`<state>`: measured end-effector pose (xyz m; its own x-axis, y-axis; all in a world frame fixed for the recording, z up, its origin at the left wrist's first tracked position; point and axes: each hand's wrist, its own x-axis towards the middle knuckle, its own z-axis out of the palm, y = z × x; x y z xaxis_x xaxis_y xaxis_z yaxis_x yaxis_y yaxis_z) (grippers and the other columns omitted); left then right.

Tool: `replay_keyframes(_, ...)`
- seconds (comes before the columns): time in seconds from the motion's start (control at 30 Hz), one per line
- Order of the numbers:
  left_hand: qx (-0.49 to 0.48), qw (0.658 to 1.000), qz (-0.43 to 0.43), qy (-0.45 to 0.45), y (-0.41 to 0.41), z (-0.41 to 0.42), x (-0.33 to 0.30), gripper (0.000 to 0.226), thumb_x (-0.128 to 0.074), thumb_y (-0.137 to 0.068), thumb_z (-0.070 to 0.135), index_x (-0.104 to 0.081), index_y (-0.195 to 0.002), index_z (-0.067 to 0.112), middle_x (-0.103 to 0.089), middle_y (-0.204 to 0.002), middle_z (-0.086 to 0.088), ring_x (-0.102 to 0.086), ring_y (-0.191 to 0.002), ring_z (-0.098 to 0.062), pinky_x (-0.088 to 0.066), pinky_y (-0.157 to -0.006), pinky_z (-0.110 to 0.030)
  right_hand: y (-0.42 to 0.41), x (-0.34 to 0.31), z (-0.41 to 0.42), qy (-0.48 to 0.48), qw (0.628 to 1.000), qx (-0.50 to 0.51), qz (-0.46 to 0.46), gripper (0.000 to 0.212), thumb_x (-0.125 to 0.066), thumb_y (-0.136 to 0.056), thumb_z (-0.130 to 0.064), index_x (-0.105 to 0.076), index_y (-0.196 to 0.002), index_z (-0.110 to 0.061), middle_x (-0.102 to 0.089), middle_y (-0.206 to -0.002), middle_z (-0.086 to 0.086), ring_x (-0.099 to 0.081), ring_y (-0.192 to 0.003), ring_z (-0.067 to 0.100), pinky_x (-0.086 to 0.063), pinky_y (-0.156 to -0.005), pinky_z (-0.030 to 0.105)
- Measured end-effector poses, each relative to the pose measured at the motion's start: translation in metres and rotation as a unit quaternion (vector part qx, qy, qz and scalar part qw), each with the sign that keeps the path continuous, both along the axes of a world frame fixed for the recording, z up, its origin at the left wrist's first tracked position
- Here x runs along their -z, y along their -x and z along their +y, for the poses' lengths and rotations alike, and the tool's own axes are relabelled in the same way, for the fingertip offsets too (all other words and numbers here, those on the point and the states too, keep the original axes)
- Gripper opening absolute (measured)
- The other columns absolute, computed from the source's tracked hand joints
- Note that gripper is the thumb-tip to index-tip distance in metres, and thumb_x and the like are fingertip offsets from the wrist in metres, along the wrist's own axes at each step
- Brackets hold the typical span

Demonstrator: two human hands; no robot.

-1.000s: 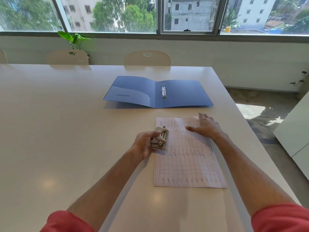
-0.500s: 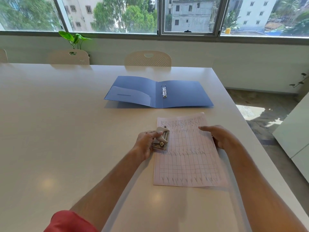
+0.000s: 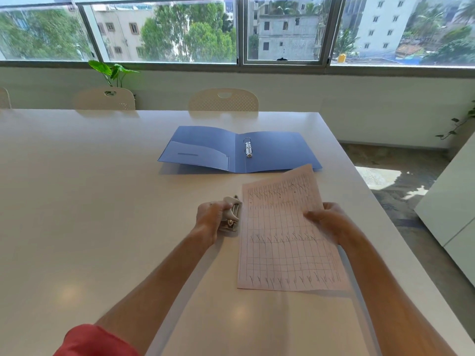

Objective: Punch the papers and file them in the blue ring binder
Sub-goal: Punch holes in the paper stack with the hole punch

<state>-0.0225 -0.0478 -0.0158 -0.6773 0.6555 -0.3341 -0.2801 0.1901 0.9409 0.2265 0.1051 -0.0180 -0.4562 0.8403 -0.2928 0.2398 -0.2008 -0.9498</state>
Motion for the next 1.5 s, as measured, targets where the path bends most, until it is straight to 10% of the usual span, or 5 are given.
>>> replay_keyframes(0.63, 0.103, 0.943, -0.233, -0.214, 0.011, -0.007, -0.036, 0.023, -0.07, -0.078, 0.024, -0.074, -0.098, 0.012, -0.068, -0.091, -0.012, -0.068, -0.07, -0.019, -0.056, -0.057, -0.03, -0.013, -0.079, -0.011, -0.285, 0.928, 0.05, 0.235, 0.01, -0.073, -0.081, -0.022, -0.078, -0.081, -0.03, -0.076, -0.089, -0.009, -0.074, -0.081, 0.014, -0.058, -0.064, 0.024)
replay_keyframes(1.5, 0.072, 0.969, -0.138, -0.191, 0.019, -0.002, -0.03, 0.02, -0.058, -0.084, 0.018, -0.068, -0.102, 0.016, -0.068, -0.091, -0.008, -0.064, -0.077, -0.022, -0.055, -0.068, -0.035, -0.001, -0.06, -0.01, -0.272, 0.956, 0.028, 0.102, 0.01, -0.063, -0.092, -0.02, -0.068, -0.084, -0.024, -0.075, -0.078, -0.013, -0.074, -0.07, 0.013, -0.056, -0.055, 0.019)
